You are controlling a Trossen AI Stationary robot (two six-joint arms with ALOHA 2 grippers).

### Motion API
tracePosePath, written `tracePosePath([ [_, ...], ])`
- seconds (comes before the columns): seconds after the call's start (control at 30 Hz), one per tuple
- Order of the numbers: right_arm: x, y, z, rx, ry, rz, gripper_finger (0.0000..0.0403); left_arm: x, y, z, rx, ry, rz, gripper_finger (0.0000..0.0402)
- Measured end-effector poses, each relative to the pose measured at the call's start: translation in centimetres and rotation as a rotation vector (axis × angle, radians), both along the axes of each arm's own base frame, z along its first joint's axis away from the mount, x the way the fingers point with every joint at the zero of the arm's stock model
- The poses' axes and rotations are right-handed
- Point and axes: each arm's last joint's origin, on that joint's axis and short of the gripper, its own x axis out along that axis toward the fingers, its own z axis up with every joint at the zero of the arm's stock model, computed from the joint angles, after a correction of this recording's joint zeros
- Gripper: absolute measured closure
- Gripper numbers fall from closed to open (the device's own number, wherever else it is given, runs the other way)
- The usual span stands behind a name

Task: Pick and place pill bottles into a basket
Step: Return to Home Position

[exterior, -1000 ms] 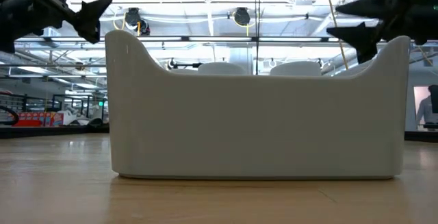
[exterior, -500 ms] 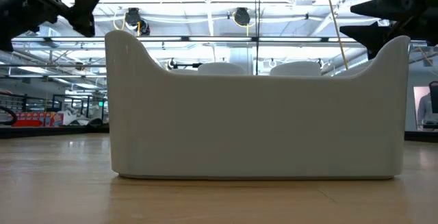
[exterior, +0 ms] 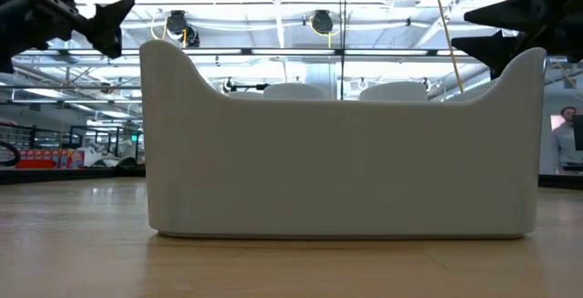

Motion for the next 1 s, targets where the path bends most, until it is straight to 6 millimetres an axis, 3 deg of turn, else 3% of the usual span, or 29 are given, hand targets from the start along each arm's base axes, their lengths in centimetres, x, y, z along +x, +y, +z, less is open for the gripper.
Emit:
tracePosePath([
  [1.0,0.04,0.17,-0.03,-0.008,0.002,0.055,0.0185,0.03,0.12,0.07,-0.089,0.014,0.019,0.0094],
])
